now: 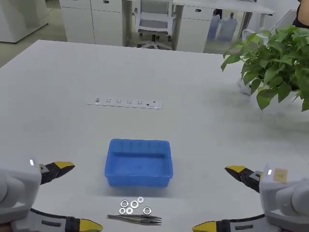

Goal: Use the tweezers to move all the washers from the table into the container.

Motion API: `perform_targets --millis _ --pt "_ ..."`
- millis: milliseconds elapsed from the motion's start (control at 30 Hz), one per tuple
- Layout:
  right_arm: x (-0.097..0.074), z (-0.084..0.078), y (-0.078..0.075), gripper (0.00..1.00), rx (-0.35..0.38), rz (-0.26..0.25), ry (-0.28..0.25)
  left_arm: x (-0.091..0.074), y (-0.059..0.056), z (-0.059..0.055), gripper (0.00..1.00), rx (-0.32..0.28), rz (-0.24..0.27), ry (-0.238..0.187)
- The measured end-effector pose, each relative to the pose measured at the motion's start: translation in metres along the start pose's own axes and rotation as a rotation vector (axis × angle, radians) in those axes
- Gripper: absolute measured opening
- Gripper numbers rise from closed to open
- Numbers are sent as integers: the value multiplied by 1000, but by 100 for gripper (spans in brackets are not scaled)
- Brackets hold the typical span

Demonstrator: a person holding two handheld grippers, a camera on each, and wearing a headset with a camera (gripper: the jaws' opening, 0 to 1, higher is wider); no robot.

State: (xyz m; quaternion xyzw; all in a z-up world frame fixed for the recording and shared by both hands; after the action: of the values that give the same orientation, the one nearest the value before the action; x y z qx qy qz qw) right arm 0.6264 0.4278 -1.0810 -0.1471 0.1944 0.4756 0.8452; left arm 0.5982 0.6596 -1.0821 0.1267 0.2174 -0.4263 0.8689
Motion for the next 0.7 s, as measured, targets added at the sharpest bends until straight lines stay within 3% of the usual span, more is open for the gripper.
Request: perform_targets --millis 267,700 --pt "4 -2 3 100 -25 41 20 5 -4 -12 91 51 -65 68" --pt "15 -11 15 93 -92 125 85 15 -14 -32 70 114 -170 165"
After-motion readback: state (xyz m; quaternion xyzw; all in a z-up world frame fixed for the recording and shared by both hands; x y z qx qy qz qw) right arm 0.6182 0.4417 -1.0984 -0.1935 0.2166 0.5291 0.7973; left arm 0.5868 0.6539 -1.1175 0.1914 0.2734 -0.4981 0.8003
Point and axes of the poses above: the centre of the closed fingertips' face, and the gripper's own axes: x roughly forward along the fingers, y roughly to its left, z roughly out of its top, the point moved 1 cm from there along -x, roughly backward along the fingers, and after that the axes turned 6 degrees about -y, right-handed, at the moved point
